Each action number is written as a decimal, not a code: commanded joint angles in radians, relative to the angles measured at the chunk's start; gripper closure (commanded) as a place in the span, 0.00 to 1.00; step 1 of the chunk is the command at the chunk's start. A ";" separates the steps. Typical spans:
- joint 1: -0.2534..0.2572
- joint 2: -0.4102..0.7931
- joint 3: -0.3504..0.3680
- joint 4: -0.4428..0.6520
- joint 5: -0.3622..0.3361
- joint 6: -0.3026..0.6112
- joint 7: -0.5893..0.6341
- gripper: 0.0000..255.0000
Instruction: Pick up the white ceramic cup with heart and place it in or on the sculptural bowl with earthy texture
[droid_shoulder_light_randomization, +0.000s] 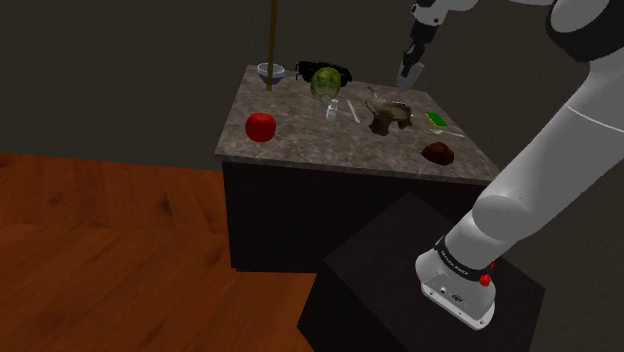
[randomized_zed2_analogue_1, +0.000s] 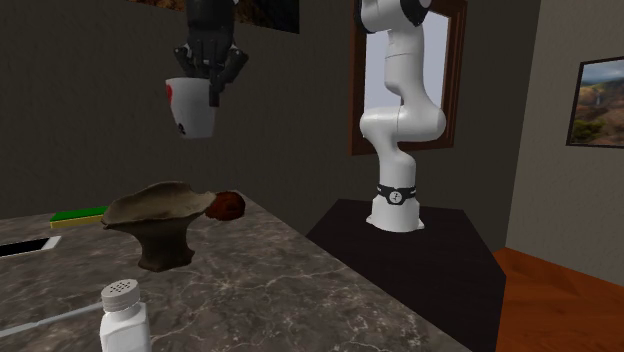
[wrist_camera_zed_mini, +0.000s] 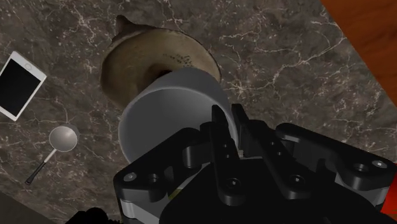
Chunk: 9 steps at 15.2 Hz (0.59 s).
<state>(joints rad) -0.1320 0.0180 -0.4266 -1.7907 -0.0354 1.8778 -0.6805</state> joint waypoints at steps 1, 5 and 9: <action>-0.021 0.094 -0.018 0.115 0.045 -0.028 -0.049 1.00; -0.057 0.196 -0.027 0.223 0.094 -0.044 -0.097 1.00; -0.055 0.196 -0.026 0.170 0.095 0.010 -0.097 1.00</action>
<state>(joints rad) -0.1873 0.2145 -0.4524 -1.6077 0.0591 1.8745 -0.7768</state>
